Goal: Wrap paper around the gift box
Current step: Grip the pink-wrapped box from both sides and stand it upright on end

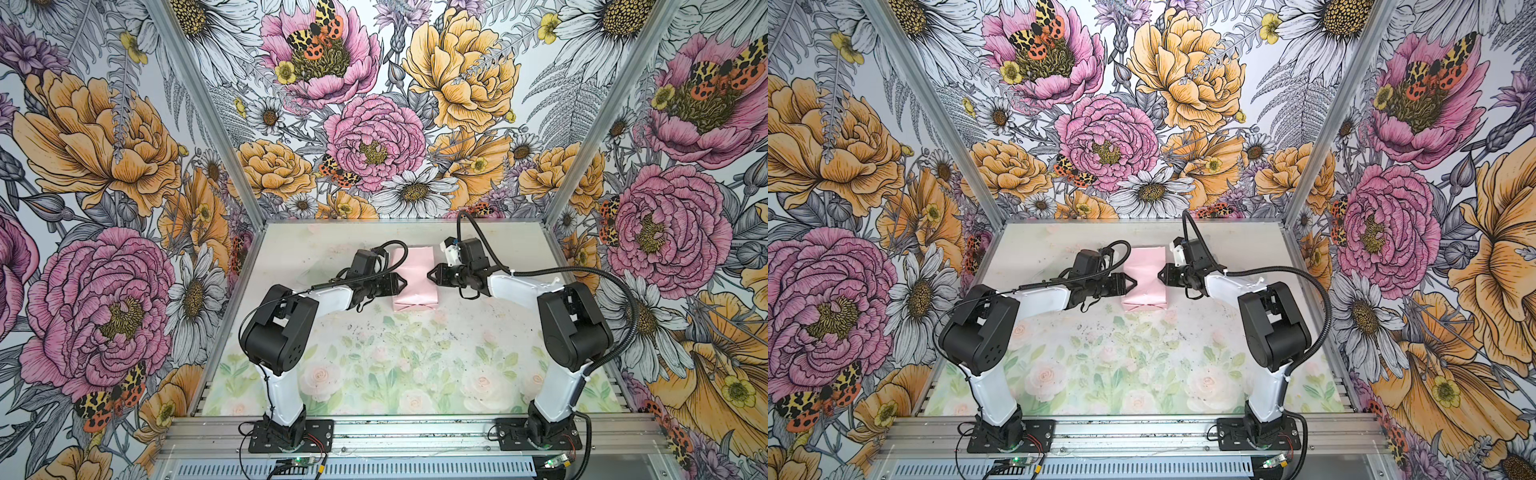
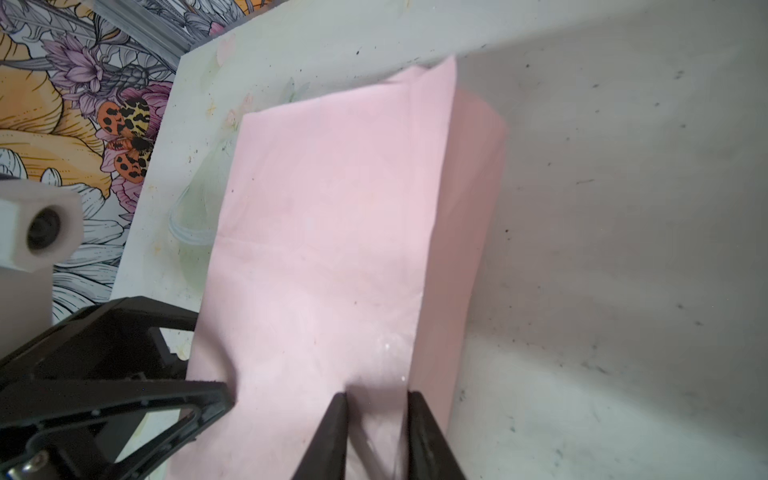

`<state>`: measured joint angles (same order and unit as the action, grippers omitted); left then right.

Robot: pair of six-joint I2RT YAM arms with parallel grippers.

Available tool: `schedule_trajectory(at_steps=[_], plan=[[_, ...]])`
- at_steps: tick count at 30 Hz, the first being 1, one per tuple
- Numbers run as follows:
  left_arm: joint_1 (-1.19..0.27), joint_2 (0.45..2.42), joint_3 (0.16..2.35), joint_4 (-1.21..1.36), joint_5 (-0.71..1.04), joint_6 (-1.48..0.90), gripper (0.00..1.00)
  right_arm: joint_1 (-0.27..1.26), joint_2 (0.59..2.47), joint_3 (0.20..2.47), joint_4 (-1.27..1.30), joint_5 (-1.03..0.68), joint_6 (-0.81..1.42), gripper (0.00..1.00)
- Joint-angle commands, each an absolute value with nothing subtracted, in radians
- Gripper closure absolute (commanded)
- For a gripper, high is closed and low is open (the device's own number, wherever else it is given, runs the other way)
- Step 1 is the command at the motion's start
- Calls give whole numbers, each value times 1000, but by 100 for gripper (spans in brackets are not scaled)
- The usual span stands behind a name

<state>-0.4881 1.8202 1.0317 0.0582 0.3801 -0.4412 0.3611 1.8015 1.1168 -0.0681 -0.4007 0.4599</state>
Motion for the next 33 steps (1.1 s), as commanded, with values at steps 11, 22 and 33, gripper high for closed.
schedule_trajectory(at_steps=[11, 22, 33], plan=[[-676, 1644, 806, 413, 184, -166, 42, 485, 1511, 778, 286, -327, 253, 79], [-810, 1568, 568, 615, -27, -128, 40, 584, 1344, 476, 399, -206, 223, 80], [-854, 1481, 457, 609, -111, -186, 30, 600, 1143, 294, 356, -122, 294, 61]])
